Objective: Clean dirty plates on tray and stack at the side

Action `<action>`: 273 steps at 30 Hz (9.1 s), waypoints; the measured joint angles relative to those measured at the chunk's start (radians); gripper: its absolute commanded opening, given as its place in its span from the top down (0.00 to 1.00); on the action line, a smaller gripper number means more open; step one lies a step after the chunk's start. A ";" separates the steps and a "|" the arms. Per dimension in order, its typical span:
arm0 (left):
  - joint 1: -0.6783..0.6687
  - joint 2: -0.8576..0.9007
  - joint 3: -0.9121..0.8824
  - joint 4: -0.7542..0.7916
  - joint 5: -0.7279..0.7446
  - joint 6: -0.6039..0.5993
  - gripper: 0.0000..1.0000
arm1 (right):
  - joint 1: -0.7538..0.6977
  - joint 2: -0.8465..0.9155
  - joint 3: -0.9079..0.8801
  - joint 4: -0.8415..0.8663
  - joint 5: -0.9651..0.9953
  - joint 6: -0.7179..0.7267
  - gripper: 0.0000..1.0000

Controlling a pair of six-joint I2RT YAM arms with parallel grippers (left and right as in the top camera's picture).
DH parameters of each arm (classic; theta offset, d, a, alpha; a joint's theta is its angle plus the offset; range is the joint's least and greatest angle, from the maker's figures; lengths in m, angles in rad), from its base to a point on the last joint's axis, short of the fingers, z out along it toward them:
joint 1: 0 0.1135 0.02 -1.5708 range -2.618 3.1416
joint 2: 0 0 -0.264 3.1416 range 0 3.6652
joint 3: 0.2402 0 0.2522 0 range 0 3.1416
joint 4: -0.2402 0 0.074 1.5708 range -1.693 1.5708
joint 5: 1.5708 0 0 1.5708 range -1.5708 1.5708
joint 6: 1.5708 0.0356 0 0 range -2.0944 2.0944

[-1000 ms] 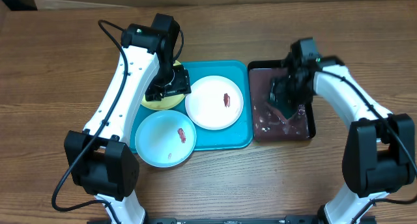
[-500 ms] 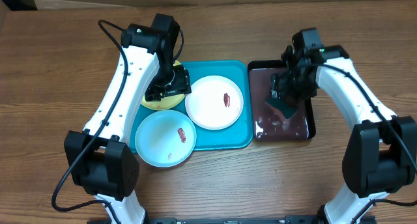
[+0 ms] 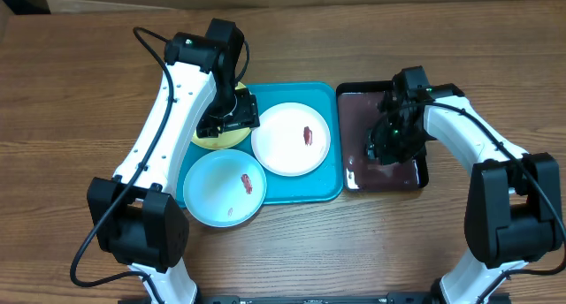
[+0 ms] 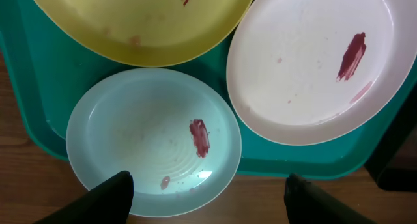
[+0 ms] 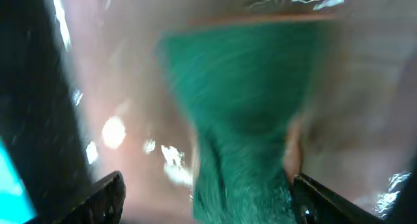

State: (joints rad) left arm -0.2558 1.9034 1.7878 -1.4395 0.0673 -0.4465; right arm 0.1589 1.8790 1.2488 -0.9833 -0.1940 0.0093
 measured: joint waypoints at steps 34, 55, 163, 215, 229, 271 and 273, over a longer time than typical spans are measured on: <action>0.000 0.000 0.000 0.000 0.000 0.000 0.25 | 0.091 0.000 0.060 0.000 0.222 0.295 0.41; 0.000 0.000 0.000 -0.003 0.000 0.000 0.27 | 0.091 0.000 -0.008 0.104 0.254 0.359 0.43; -0.052 0.005 -0.449 0.558 0.007 -0.155 0.73 | 0.092 -0.128 0.208 -0.109 0.192 0.173 0.95; -0.052 0.005 -0.520 0.678 -0.005 -0.158 0.83 | 0.092 -0.128 0.208 -0.110 0.194 0.150 0.94; -0.052 0.005 -0.568 0.750 -0.013 -0.158 0.87 | 0.092 -0.128 0.208 -0.110 0.193 0.150 0.94; -0.052 0.005 -0.555 0.749 -0.016 -0.158 0.96 | 0.092 -0.127 0.167 -0.068 0.193 0.117 0.96; -0.052 0.005 -0.555 0.749 -0.016 -0.159 0.96 | 0.095 -0.127 0.226 -0.090 0.194 0.105 0.96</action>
State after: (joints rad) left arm -0.3080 1.9079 1.2331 -0.6907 0.0517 -0.6052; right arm 0.2535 1.7515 1.4750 -1.0733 -0.0002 0.1143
